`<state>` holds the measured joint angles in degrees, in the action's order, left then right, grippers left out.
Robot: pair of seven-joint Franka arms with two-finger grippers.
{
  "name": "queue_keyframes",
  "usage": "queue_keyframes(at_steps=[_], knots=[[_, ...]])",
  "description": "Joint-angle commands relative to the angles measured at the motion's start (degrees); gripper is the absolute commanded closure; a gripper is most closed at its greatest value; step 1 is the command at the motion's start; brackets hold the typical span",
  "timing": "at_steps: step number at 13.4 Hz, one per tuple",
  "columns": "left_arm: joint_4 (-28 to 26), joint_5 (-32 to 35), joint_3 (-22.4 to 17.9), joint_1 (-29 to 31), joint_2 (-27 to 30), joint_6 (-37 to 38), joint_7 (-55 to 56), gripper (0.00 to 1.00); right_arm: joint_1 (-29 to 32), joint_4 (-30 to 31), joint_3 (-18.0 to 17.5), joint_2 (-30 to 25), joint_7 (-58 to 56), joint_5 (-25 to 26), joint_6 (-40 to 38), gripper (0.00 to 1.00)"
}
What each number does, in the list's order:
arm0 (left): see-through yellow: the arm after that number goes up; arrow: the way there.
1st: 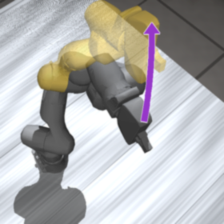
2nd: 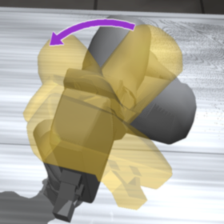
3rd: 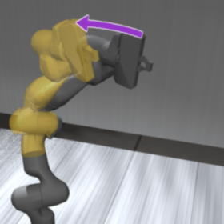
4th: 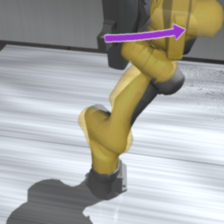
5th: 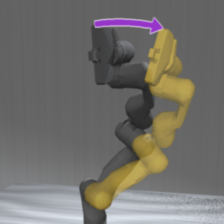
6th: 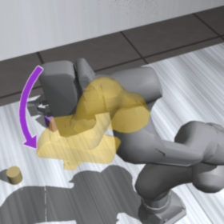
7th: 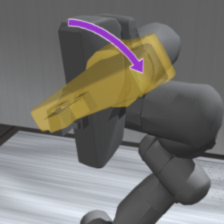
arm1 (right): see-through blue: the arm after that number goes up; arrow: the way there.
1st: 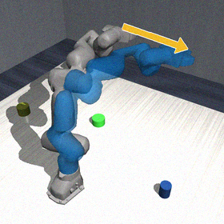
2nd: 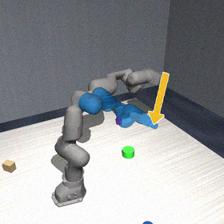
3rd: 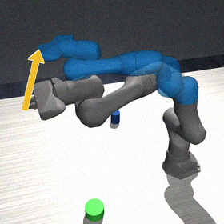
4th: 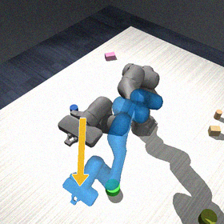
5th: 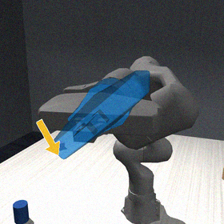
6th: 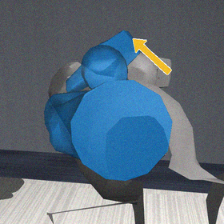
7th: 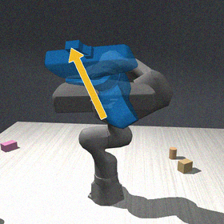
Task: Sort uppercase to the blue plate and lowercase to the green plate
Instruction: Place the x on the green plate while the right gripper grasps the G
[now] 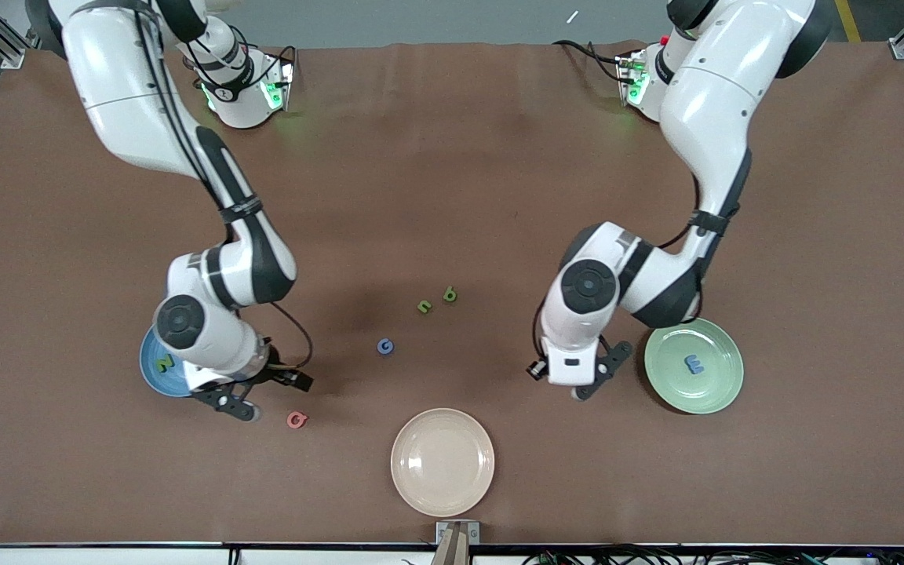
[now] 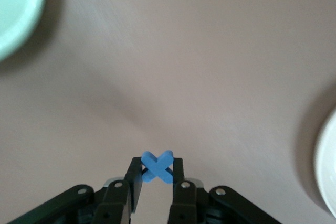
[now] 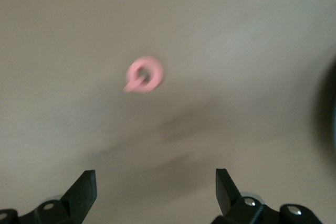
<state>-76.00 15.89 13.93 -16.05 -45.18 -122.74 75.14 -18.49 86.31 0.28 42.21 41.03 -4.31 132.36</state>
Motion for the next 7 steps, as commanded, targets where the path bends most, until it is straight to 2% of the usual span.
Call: queue_keyframes(at_steps=[1, 5, 7], knots=[[-4.14, 0.81, 0.57, 4.0, 3.6, 1.71, -6.3, 1.0, -5.49, -1.75, 0.6, 2.78, 11.49, -0.34, 1.66, 0.0], [-8.28, 0.81, 0.92, 10.94, 4.75, 1.8, -16.4, 0.99, -10.59, -6.75, 0.6, 8.31, 21.53, -0.26, 2.99, 0.0], [-9.95, 0.81, 0.92, 13.93, 4.75, 1.71, -21.15, 0.99, -11.65, -7.29, 0.6, 8.94, 22.6, -0.26, 2.73, 0.0]])
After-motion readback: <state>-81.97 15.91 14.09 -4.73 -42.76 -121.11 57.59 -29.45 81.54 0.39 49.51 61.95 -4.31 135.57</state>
